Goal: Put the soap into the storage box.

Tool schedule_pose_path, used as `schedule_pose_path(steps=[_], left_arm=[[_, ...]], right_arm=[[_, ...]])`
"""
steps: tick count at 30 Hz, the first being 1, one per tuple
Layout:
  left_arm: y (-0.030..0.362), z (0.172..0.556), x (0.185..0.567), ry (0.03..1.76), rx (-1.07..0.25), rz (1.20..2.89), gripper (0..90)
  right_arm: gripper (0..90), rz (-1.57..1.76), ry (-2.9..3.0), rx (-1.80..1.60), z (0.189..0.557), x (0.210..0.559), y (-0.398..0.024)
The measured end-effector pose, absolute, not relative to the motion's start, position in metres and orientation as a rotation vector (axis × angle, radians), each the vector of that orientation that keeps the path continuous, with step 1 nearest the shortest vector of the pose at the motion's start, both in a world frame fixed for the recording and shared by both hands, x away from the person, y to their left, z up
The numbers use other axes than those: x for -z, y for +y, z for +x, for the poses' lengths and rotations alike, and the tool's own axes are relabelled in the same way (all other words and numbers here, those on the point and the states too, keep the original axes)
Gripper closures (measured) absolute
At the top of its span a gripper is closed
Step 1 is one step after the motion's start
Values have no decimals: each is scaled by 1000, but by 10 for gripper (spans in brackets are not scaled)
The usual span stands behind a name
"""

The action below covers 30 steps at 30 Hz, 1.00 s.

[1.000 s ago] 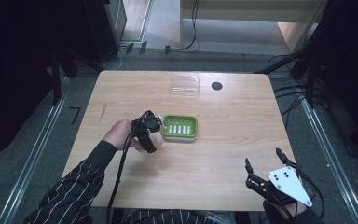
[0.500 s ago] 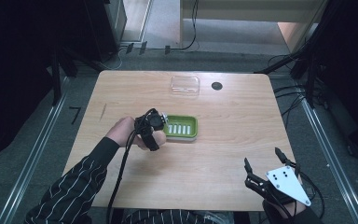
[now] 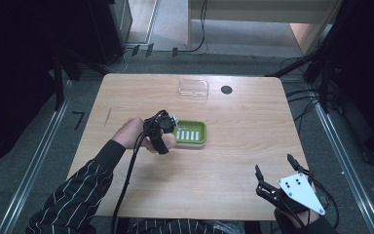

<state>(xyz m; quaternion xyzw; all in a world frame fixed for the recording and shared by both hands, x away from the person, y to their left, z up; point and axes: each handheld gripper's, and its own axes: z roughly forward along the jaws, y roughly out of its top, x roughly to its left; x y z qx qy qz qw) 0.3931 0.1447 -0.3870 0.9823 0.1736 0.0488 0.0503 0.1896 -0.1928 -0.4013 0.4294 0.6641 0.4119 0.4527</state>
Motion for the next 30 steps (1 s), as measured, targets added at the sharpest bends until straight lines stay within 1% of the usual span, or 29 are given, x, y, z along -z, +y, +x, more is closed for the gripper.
schedule_pose_path(steps=[30], left_arm=[[124, 413, 377, 394, -207, 3007, 335]], right_arm=[[134, 1073, 1633, -1004, 185, 401, -195]])
